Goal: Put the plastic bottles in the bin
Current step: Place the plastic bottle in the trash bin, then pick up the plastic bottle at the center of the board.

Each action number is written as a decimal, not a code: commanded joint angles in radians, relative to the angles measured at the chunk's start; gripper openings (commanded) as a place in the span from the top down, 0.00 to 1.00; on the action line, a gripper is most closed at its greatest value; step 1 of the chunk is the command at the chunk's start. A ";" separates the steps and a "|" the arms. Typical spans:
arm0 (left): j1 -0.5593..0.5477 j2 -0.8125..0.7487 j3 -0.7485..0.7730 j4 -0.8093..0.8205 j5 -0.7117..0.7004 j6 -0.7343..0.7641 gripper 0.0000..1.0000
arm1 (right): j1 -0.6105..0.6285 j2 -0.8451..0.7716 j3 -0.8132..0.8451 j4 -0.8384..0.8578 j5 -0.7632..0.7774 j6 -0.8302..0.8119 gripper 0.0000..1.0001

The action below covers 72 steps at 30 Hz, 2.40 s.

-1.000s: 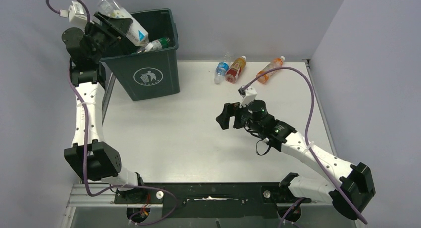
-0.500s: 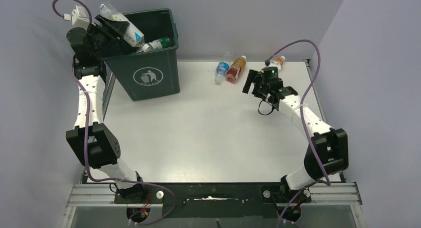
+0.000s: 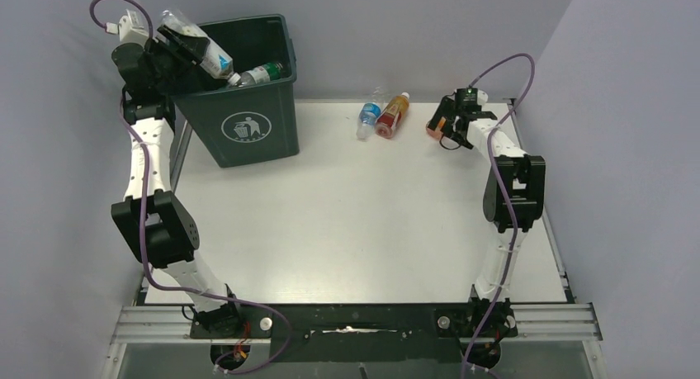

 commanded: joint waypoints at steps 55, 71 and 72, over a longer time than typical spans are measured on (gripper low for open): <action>-0.233 -0.439 -0.280 -0.251 0.004 0.076 0.15 | -0.042 0.016 -0.226 0.421 -0.268 0.105 0.49; -0.444 -0.463 -0.383 -0.248 -0.016 0.066 0.15 | 0.113 -0.402 -0.497 0.352 -0.239 0.012 0.52; -0.454 -0.463 -0.389 -0.246 -0.014 0.065 0.15 | 0.125 -0.426 -0.501 0.342 -0.239 0.009 0.52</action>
